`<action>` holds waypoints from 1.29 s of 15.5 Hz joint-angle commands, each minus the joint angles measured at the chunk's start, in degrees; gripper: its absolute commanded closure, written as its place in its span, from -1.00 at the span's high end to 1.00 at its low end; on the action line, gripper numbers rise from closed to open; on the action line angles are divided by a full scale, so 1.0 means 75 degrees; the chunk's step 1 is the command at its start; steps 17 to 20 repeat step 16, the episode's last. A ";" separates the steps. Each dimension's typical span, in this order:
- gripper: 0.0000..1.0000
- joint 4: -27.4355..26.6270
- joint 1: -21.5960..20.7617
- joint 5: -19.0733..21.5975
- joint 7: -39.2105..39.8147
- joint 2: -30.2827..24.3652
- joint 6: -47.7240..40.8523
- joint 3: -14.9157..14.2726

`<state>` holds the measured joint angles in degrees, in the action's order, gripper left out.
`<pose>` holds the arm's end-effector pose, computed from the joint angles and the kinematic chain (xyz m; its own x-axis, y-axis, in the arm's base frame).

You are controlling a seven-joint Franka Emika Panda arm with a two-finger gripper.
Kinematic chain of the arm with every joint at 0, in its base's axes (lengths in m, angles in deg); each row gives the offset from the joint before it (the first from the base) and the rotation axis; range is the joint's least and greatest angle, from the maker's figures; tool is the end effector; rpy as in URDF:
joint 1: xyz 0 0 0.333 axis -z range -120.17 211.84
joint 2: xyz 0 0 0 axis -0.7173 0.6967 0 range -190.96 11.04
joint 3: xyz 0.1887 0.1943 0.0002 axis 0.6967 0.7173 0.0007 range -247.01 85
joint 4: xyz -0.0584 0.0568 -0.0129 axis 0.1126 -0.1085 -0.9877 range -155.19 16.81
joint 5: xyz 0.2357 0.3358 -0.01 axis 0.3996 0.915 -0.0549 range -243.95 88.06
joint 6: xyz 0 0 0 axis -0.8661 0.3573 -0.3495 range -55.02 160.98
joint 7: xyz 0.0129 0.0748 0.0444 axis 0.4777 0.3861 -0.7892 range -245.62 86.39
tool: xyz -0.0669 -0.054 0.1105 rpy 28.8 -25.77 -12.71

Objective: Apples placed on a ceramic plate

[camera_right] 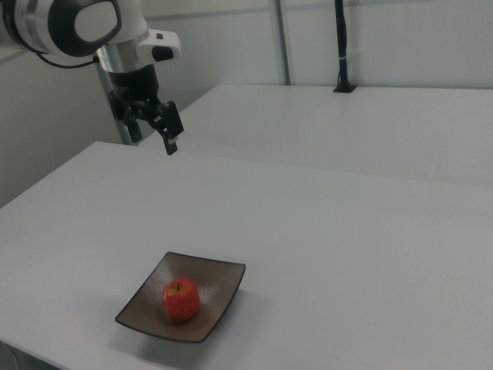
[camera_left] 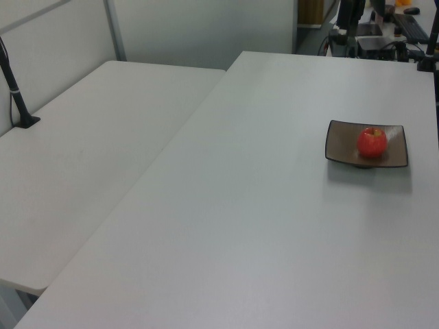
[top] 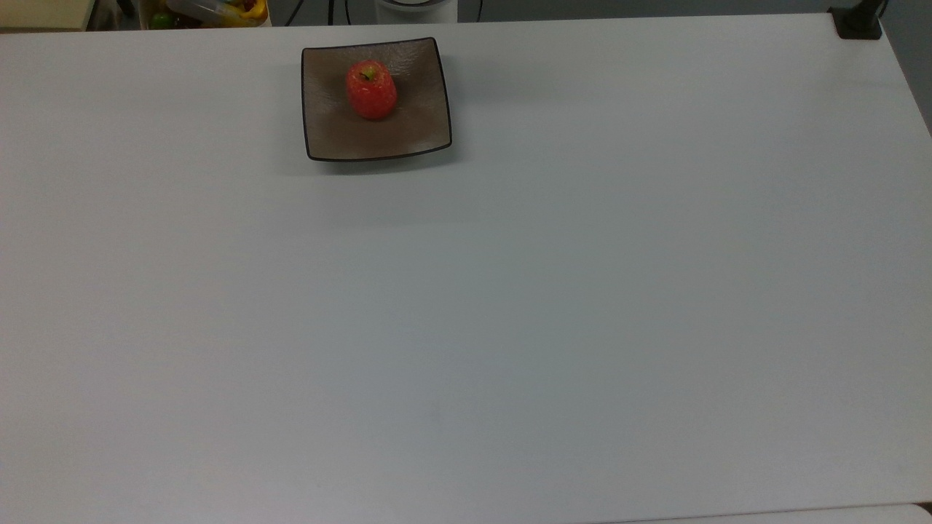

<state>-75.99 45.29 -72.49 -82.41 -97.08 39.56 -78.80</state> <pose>0.5458 0.0399 0.5636 0.9980 -0.0065 0.0633 -0.0006 -0.9956 -0.0936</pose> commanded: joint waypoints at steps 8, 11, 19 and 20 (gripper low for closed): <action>1.00 0.0485 -0.0875 -0.0071 0.1705 0.0901 0.0857 -0.0609; 1.00 0.0485 -0.0958 -0.0036 0.1991 0.0890 0.0858 -0.0810; 1.00 0.0485 -0.0982 -0.0036 0.1932 0.0890 0.0811 -0.0799; 1.00 0.0485 -0.0982 -0.0036 0.1932 0.0890 0.0811 -0.0799</action>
